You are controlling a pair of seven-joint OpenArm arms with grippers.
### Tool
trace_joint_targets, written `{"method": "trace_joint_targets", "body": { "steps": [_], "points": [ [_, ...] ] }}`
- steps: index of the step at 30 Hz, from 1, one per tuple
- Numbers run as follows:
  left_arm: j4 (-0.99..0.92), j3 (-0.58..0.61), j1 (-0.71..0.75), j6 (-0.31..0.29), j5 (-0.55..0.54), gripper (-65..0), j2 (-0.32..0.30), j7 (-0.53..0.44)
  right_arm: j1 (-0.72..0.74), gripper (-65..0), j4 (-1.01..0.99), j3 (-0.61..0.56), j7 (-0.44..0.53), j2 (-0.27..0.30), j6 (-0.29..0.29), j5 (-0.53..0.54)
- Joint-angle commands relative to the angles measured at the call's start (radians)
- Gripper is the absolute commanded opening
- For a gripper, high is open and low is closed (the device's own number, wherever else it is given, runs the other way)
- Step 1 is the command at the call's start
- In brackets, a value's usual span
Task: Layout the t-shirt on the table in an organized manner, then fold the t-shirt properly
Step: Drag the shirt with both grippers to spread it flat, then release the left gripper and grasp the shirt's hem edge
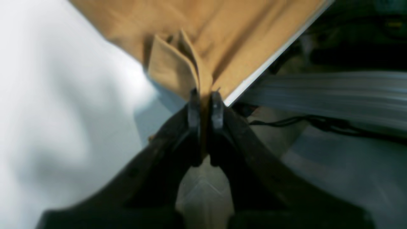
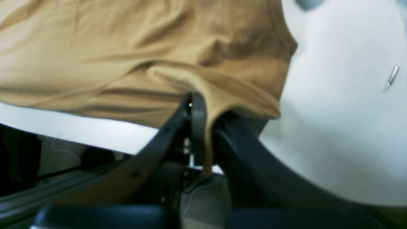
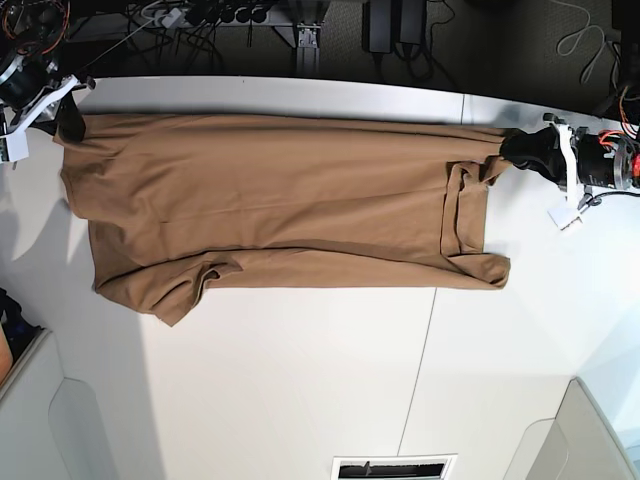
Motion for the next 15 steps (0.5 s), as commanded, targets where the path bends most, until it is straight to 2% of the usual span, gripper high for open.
{"method": "trace_joint_targets", "body": {
  "steps": [1, 3, 4, 5, 8, 12, 15],
  "points": [
    [0.006, -0.013, 0.001, -0.002, 0.029, -53.5, -0.002, -0.04, 0.012, -62.1, 0.005, 0.008, 0.023, 0.006, -0.004, 0.0],
    [0.004, -0.013, 0.006, -0.002, 0.103, -42.2, 0.042, -0.104, 0.019, -44.2, -0.002, 0.007, 0.026, -0.004, -0.005, 0.002],
    [0.002, -0.013, 0.005, -0.002, 0.131, -39.2, 0.059, -0.117, 0.019, -37.5, -0.002, 0.007, 0.031, -0.008, -0.008, 0.002],
    [0.002, -0.013, 0.003, -0.002, 0.148, -38.3, 0.07, -0.123, 0.019, -33.7, -0.002, 0.007, 0.04, -0.008, -0.008, 0.005],
    [0.003, -0.013, -0.006, -0.002, 0.133, -38.3, 0.062, -0.069, 0.027, -33.3, 0.005, 0.013, 0.042, -0.007, -0.008, 0.003],
    [0.003, -0.014, -0.028, -0.002, -0.025, -38.4, 0.011, 0.093, 0.033, -33.3, 0.017, 0.04, 0.079, -0.007, -0.008, 0.013],
    [0.003, -0.056, -0.034, -0.002, -0.123, -38.3, -0.019, 0.112, 0.057, -33.3, 0.016, 0.04, 0.125, -0.008, -0.008, 0.011]
  ]
}}
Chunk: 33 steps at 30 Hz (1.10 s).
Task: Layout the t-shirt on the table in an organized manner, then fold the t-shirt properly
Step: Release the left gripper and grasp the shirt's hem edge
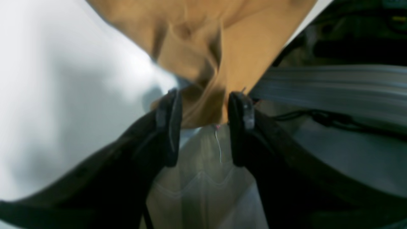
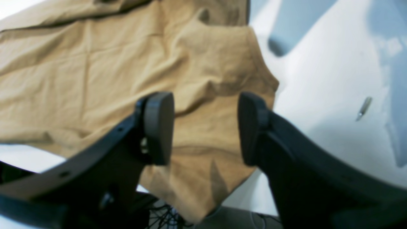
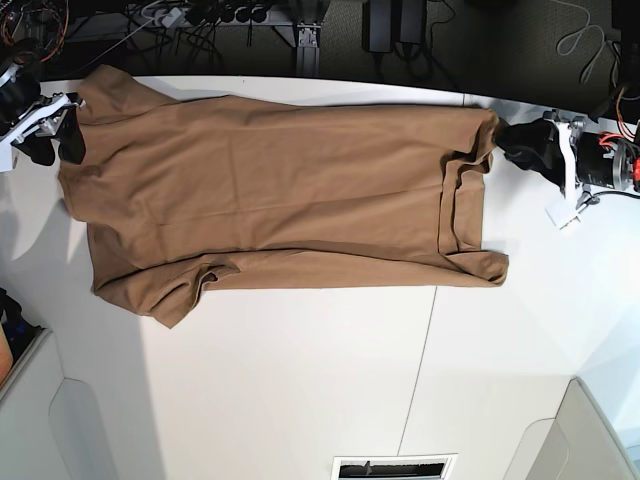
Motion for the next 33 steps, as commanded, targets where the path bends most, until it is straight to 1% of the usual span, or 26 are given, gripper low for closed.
{"method": "trace_joint_targets", "body": {
  "steps": [1, 3, 4, 6, 7, 8, 11, 14, 16, 17, 18, 19, 20, 21, 22, 23, 24, 26, 27, 30, 33],
  "points": [
    [0.011, -0.044, -0.016, -0.005, -0.041, -38.4, -0.029, -0.01, 0.028, -33.3, 0.016, 0.008, 0.031, 0.017, 0.0, 0.01],
    [0.011, -0.113, -0.021, -0.005, -0.044, -38.3, -0.029, -0.029, 0.072, -33.3, 0.011, 0.008, 0.031, 0.017, -0.001, 0.0],
    [0.011, -0.15, -0.021, -0.005, -0.044, -38.3, -0.029, -0.056, 0.092, -33.3, 0.006, 0.008, 0.031, 0.017, -0.005, -0.005],
    [0.011, -0.212, -0.021, -0.005, -0.044, -38.3, -0.019, -0.135, 0.13, -33.3, -0.011, 0.003, 0.031, 0.017, -0.017, -0.016],
    [0.011, -0.235, -0.021, -0.005, -0.018, -38.3, -0.006, -0.173, 0.146, -33.3, -0.023, -0.003, 0.032, 0.017, -0.022, -0.018],
    [0.011, -0.246, -0.021, -0.005, 0.023, -38.3, 0.008, -0.211, 0.162, -33.3, -0.04, -0.01, 0.032, 0.017, -0.027, -0.019],
    [0.01, -0.231, -0.021, -0.005, 0.166, -37.8, 0.048, -0.342, 0.215, -33.3, -0.112, -0.04, 0.034, 0.016, -0.027, -0.027],
    [0.008, -0.206, -0.021, 0.0, 0.362, -37.8, 0.126, -0.5, 0.266, -33.3, -0.201, -0.078, 0.048, 0.016, -0.027, -0.037],
    [0.001, -0.198, -0.031, 0.056, 0.476, -37.8, 0.178, -0.575, 0.29, -33.3, -0.248, -0.101, 0.051, 0.016, -0.027, -0.037],
    [-0.009, -0.198, -0.044, 0.086, 0.515, -37.8, 0.201, -0.592, 0.298, -33.3, -0.266, -0.111, 0.051, 0.016, -0.027, -0.037],
    [-0.026, -0.198, -0.064, 0.101, 0.539, -37.9, 0.223, -0.598, 0.303, -33.4, -0.278, -0.118, 0.051, 0.016, -0.027, -0.037],
    [-0.048, -0.198, -0.085, 0.109, 0.542, -37.9, 0.24, -0.599, 0.307, -33.5, -0.284, -0.124, 0.051, 0.013, -0.027, -0.037],
    [-0.071, -0.198, -0.108, 0.109, 0.538, -37.9, 0.256, -0.599, 0.309, -36.1, -0.285, -0.126, 0.05, 0.008, -0.026, -0.037],
    [-0.092, -0.198, -0.13, 0.109, 0.537, -38.0, 0.271, -0.6, 0.311, -41.6, -0.285, -0.127, 0.051, 0.003, -0.026, -0.034],
    [-0.109, -0.198, -0.151, 0.108, 0.528, -39.5, 0.284, -0.6, 0.312, -49.7, -0.285, -0.127, 0.053, 0.0, -0.026, -0.034],
    [-0.119, -0.198, -0.168, 0.106, 0.515, -43.5, 0.295, -0.599, 0.311, -58.7, -0.285, -0.127, 0.058, -0.002, -0.026, -0.034],
    [-0.123, -0.198, -0.182, 0.106, 0.511, -49.3, 0.304, -0.599, 0.312, -65.0, -0.285, -0.127, 0.065, -0.005, -0.024, -0.035],
    [-0.123, -0.198, -0.201, 0.106, 0.51, -62.2, 0.325, -0.6, 0.312, -65.0, -0.285, -0.127, 0.076, -0.006, -0.009, -0.037],
    [-0.123, -0.194, -0.21, 0.106, 0.512, -65.0, 0.335, -0.6, 0.312, -65.0, -0.285, -0.127, 0.085, -0.006, -0.006, -0.037],
    [-0.124, -0.144, -0.235, 0.106, 0.551, -65.0, 0.356, -0.608, 0.33, -65.0, -0.285, -0.127, 0.09, -0.006, -0.007, -0.043],
    [-0.125, -0.042, -0.254, 0.106, 0.62, -65.0, 0.358, -0.643, 0.361, -65.0, -0.285, -0.127, 0.09, -0.014, -0.007, -0.046]
  ]
}}
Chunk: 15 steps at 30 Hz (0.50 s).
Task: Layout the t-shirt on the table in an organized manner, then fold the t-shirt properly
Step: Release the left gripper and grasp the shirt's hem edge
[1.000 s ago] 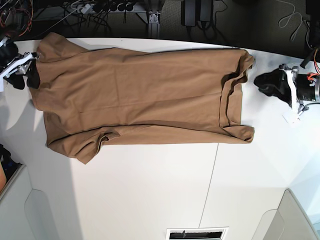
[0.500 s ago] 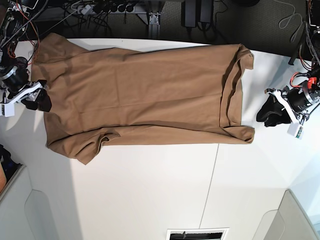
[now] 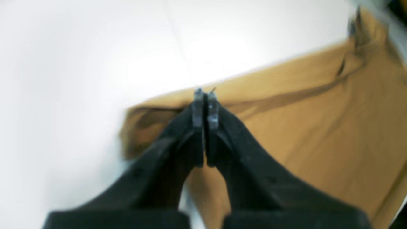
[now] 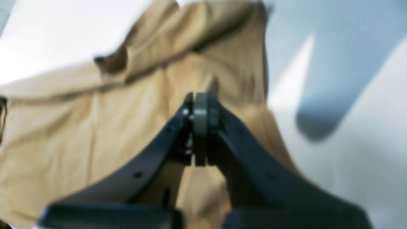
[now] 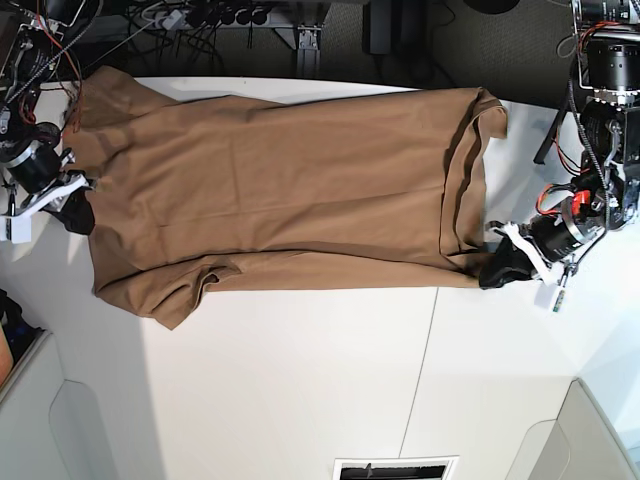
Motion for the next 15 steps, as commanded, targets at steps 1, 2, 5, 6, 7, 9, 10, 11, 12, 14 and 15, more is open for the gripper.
{"method": "trace_joint_targets", "body": {
  "steps": [1, 2, 5, 6, 7, 9, 10, 11, 12, 14, 15],
  "points": [
    [0.011, 0.026, -0.02, -0.007, 0.007, -65.0, -0.014, -0.031, 0.022, -65.0, 0.016, 0.005, 0.026, 0.007, 0.009, 0.008],
    [0.01, 0.064, -0.023, -0.007, 0.03, -65.0, -0.015, -0.034, 0.029, -65.0, 0.016, 0.003, 0.026, 0.002, 0.009, 0.0],
    [0.005, 0.163, -0.027, -0.007, 0.087, -65.0, -0.015, -0.04, 0.034, -65.0, 0.016, 0.0, 0.026, -0.016, 0.009, -0.025],
    [0.003, 0.19, -0.027, -0.007, 0.1, -65.0, -0.014, -0.04, 0.034, -65.0, 0.015, -0.003, 0.026, -0.022, 0.009, -0.038],
    [0.002, 0.213, -0.027, -0.007, 0.116, -65.0, -0.015, -0.043, 0.034, -65.0, 0.015, -0.008, 0.026, -0.028, 0.009, -0.06],
    [0.002, 0.249, -0.027, -0.006, 0.147, -65.0, -0.014, -0.044, 0.031, -65.0, 0.01, -0.028, 0.026, -0.033, 0.008, -0.1],
    [0.002, 0.261, -0.027, -0.006, 0.15, -65.0, -0.014, -0.043, 0.031, -65.0, 0.004, -0.041, 0.026, -0.033, 0.008, -0.111],
    [0.002, 0.271, -0.027, -0.006, 0.152, -65.0, -0.015, -0.042, 0.028, -65.0, -0.003, -0.053, 0.026, -0.033, 0.008, -0.116],
    [0.002, 0.278, -0.027, -0.006, 0.158, -65.0, -0.014, -0.042, 0.028, -65.0, -0.015, -0.064, 0.026, -0.033, 0.008, -0.122],
    [0.002, 0.286, -0.027, -0.006, 0.184, -65.0, -0.014, -0.042, 0.029, -65.0, -0.047, -0.084, 0.031, -0.033, 0.008, -0.131],
    [0.002, 0.286, -0.027, -0.006, 0.196, -65.0, -0.014, -0.038, 0.029, -65.0, -0.068, -0.094, 0.037, -0.033, 0.008, -0.131]
  ]
}}
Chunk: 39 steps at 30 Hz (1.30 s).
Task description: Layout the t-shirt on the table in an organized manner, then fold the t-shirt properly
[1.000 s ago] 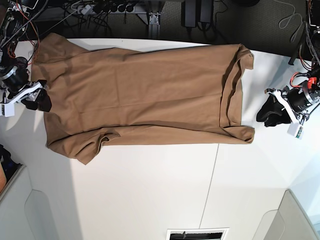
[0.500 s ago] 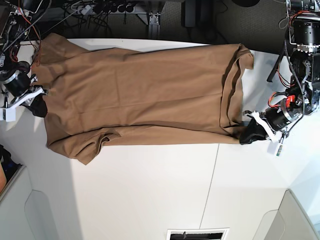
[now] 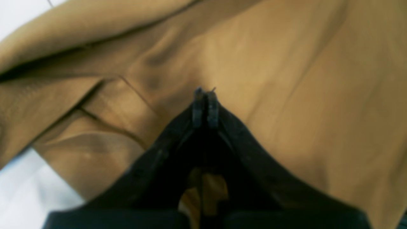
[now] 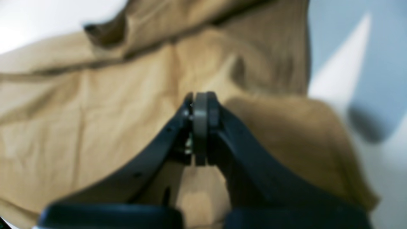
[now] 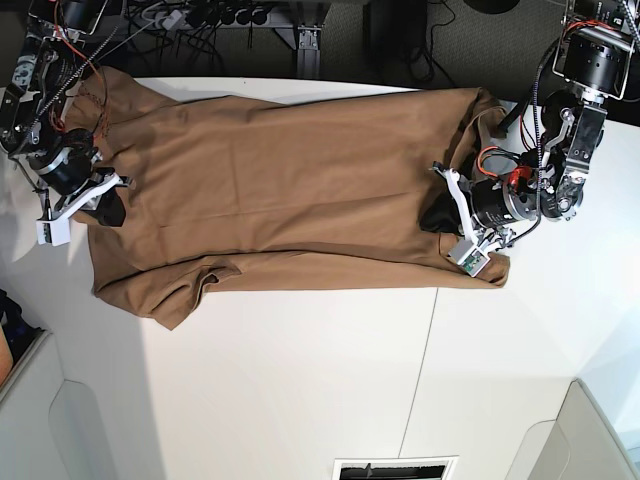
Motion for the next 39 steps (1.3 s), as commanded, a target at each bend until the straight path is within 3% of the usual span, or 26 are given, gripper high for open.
{"method": "trace_joint_targets", "body": {
  "steps": [1, 6, 10, 22, 25, 39],
  "points": [
    [0.013, -0.006, -0.019, -0.003, -0.002, -65.0, -0.014, -0.009, 0.011, -65.0, -0.008, -0.006, 0.031, 0.014, 0.008, 0.014],
    [0.013, -0.007, -0.019, -0.002, 0.041, -65.0, -0.016, 0.032, 0.011, -65.0, -0.105, -0.021, 0.054, 0.014, 0.007, 0.014],
    [0.013, -0.007, -0.02, 0.054, 0.042, -65.0, -0.032, 0.031, 0.011, -65.0, -0.121, -0.021, 0.053, 0.014, 0.007, 0.007],
    [0.013, -0.008, -0.019, 0.075, 0.044, -65.0, -0.136, 0.042, 0.011, -65.0, -0.122, -0.021, 0.054, 0.014, 0.007, -0.05],
    [0.013, -0.009, -0.02, 0.105, 0.043, -65.0, -0.156, 0.041, 0.011, -65.0, -0.123, -0.021, 0.055, 0.014, 0.007, -0.057],
    [0.013, -0.009, -0.02, 0.101, 0.043, -65.0, -0.23, 0.043, 0.01, -65.0, -0.124, -0.021, 0.057, 0.025, -0.002, -0.098]
  ]
}}
